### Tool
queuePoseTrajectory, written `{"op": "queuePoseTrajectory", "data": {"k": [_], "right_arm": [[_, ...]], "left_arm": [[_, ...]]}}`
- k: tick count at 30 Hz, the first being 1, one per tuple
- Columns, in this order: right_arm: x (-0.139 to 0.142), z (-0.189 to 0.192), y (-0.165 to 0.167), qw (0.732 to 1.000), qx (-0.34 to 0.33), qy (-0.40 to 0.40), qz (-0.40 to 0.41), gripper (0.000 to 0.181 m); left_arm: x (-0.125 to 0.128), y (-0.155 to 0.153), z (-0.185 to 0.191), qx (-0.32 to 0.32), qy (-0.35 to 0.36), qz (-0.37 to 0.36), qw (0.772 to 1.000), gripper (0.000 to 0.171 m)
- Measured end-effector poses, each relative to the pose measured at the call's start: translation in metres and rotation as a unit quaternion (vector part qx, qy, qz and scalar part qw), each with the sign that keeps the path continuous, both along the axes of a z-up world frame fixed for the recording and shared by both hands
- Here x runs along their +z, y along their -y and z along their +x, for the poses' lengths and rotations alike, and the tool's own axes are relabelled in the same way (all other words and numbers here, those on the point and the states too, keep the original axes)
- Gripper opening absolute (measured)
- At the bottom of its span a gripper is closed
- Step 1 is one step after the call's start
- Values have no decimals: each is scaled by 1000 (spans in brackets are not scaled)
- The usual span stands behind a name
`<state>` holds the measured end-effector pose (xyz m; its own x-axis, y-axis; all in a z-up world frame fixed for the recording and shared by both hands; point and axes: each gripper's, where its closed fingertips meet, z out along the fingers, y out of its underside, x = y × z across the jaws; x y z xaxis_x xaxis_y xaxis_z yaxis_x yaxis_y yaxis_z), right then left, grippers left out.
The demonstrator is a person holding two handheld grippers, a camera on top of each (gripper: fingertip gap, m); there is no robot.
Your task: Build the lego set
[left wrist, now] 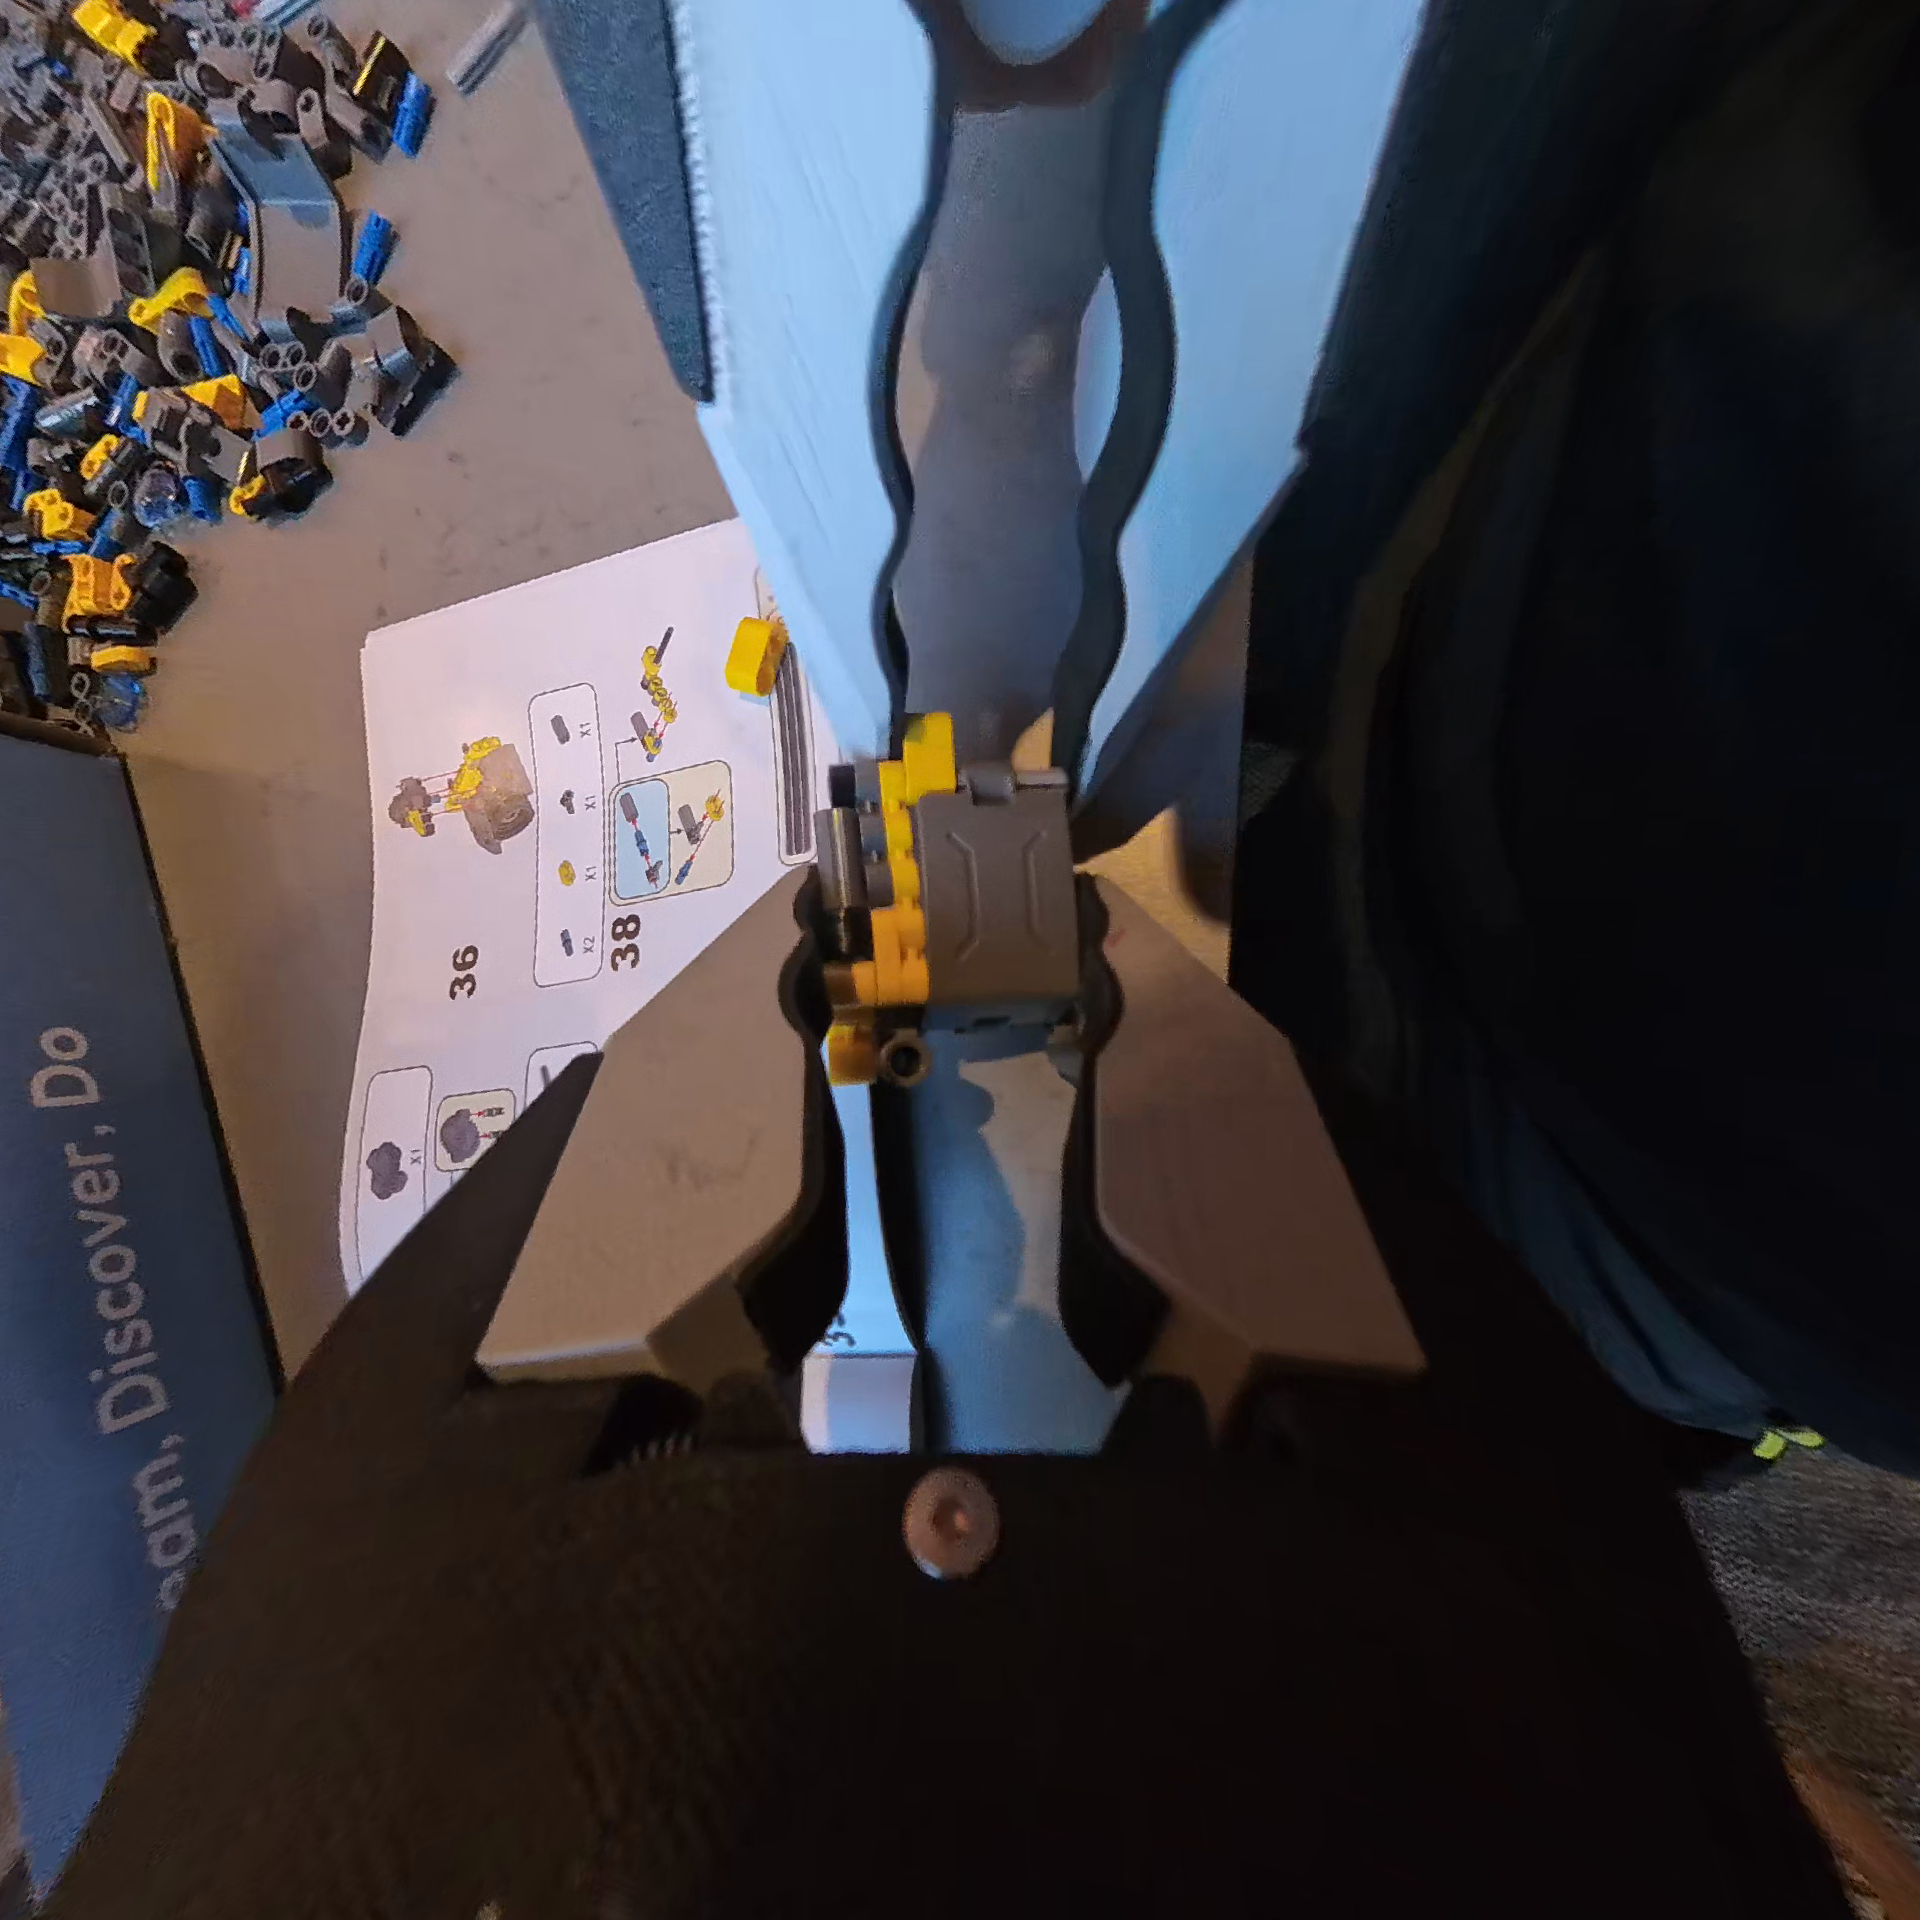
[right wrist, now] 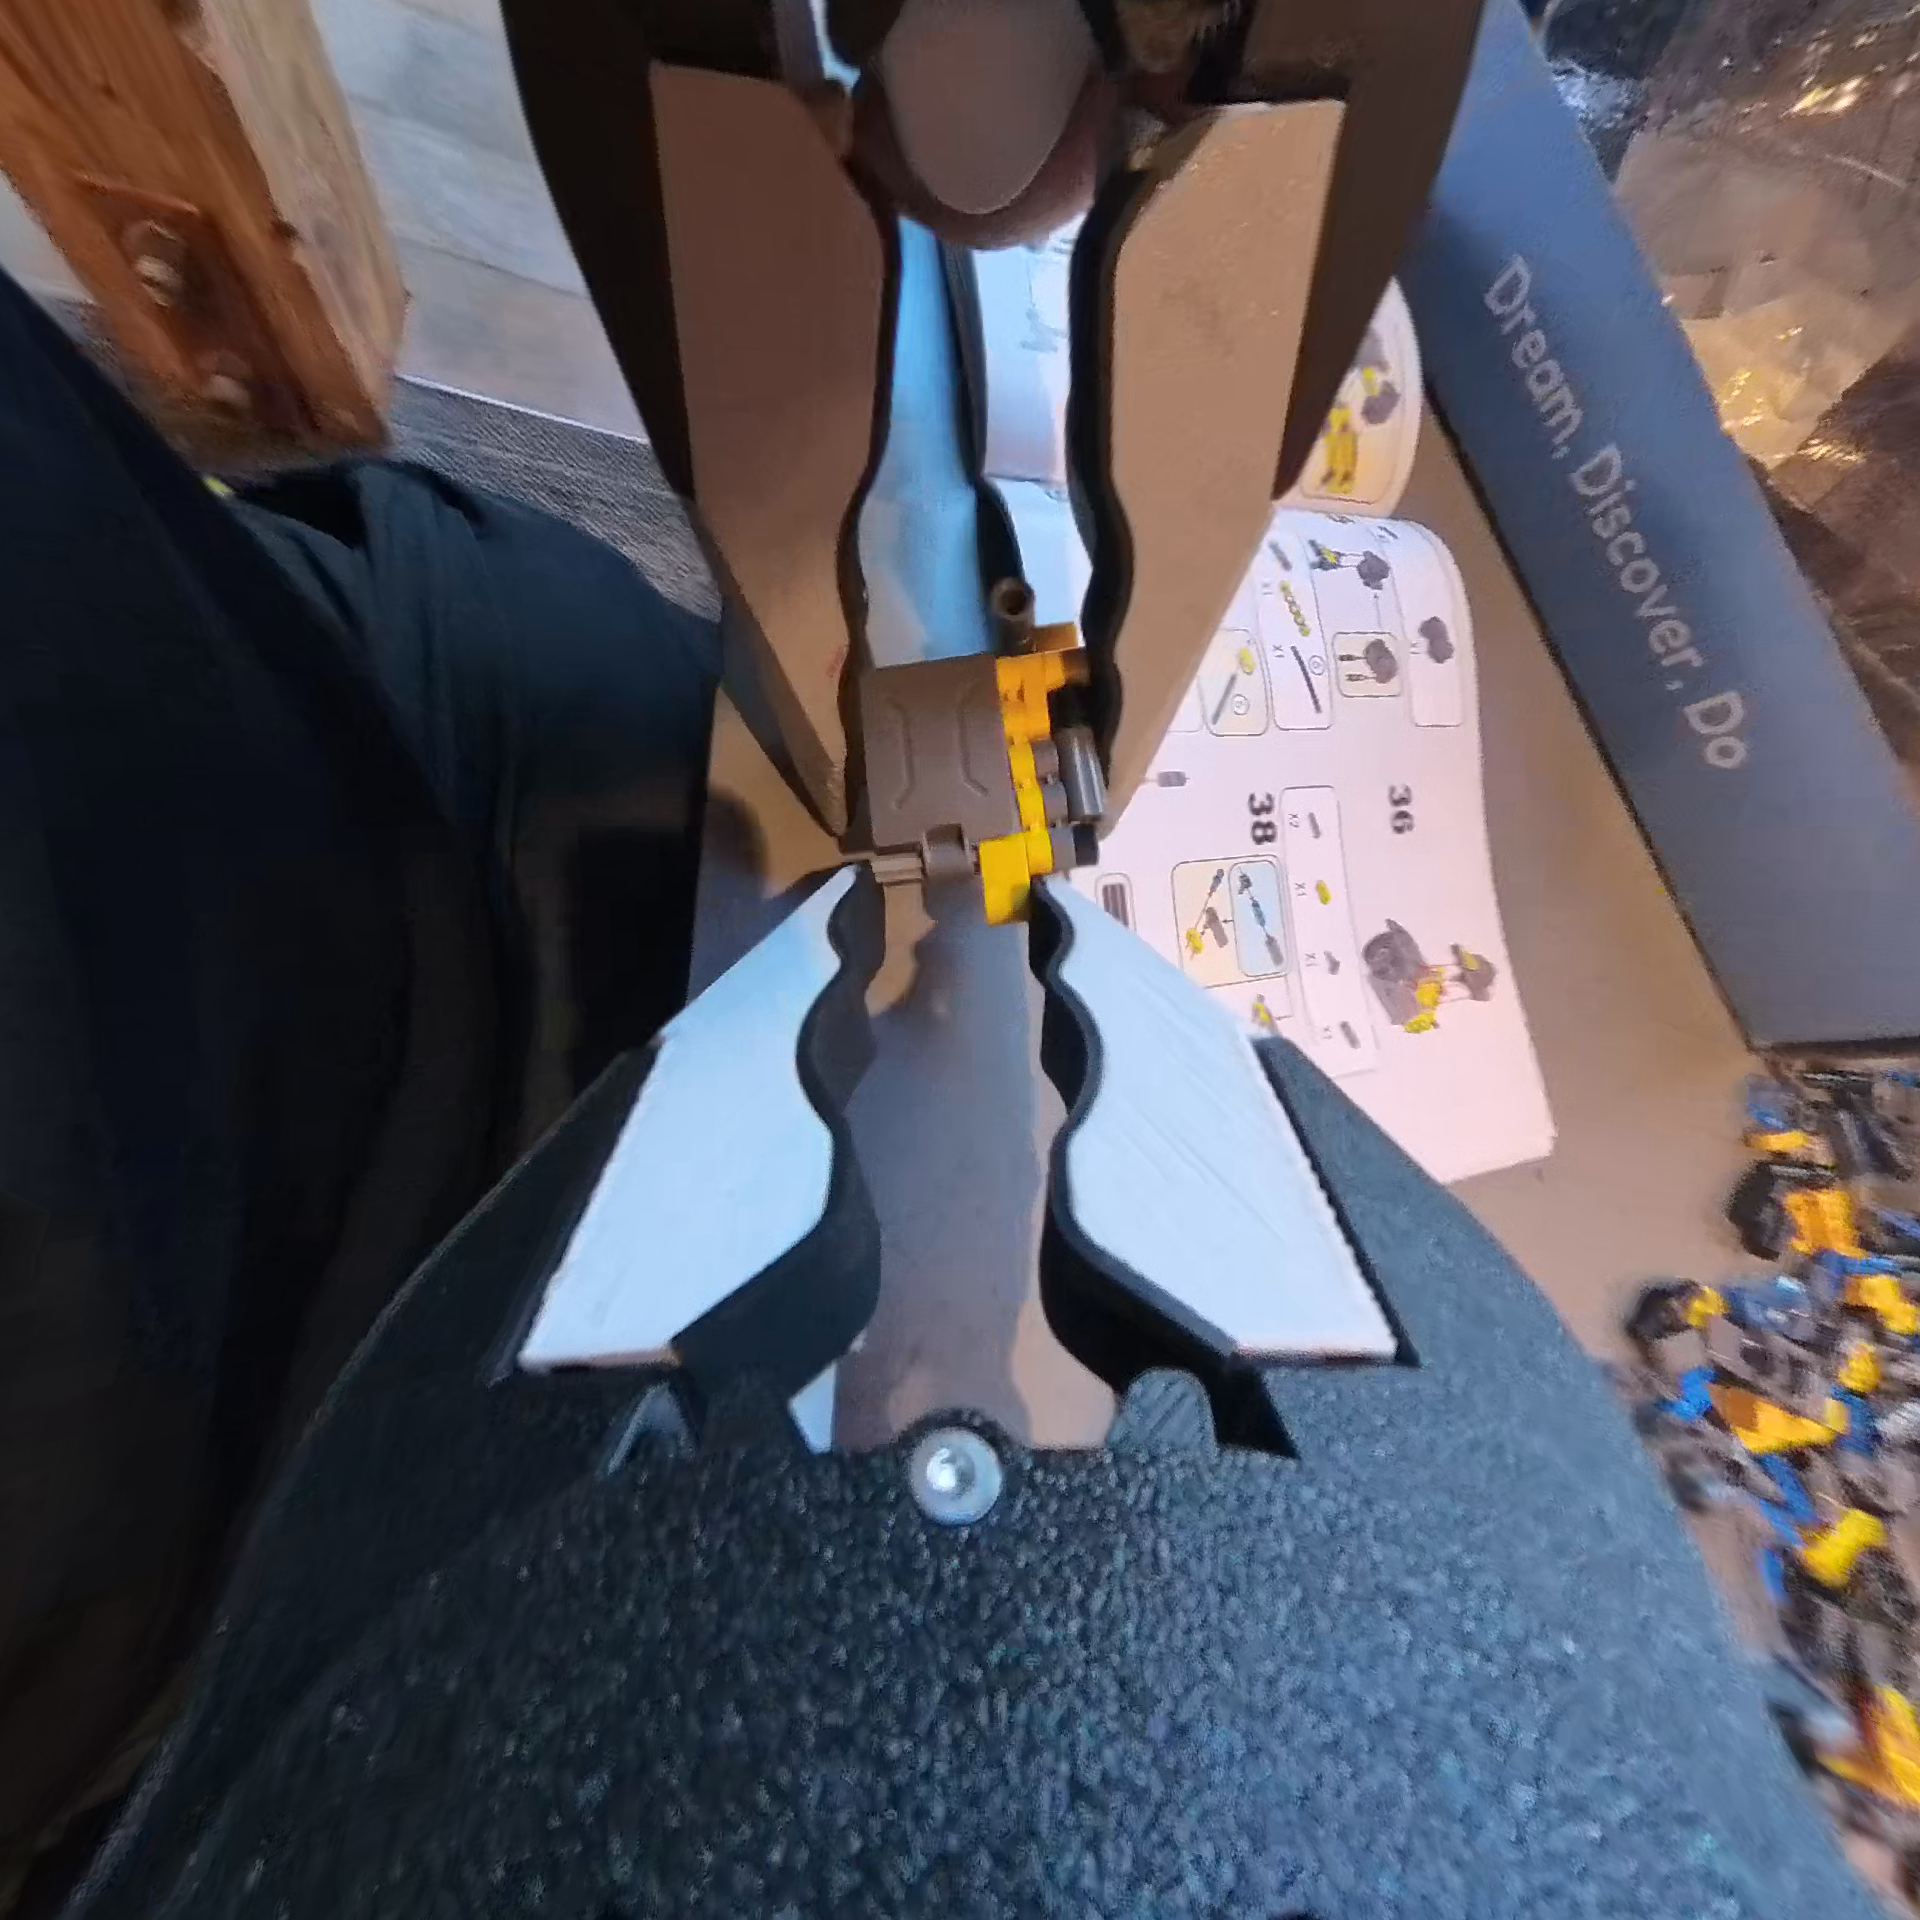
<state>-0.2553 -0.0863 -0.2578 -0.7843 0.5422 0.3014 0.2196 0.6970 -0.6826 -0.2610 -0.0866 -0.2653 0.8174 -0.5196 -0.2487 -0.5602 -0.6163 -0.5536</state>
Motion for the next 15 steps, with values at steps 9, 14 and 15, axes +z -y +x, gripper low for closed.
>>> {"op": "queuePoseTrajectory", "data": {"k": [9, 14, 15], "right_arm": [[4, -1, 4, 998, 38, -4, -57, 29], [15, -5, 0, 995, 11, -78, -56, 30], [15, -6, -1, 995, 8, -79, -55, 30]], "left_arm": [[-2, 3, 1, 5, 82, -15, 997, 46], [-2, 0, 3, 44, 168, -7, 985, 46], [-1, -1, 2, 47, 172, -2, 984, 46]]}}
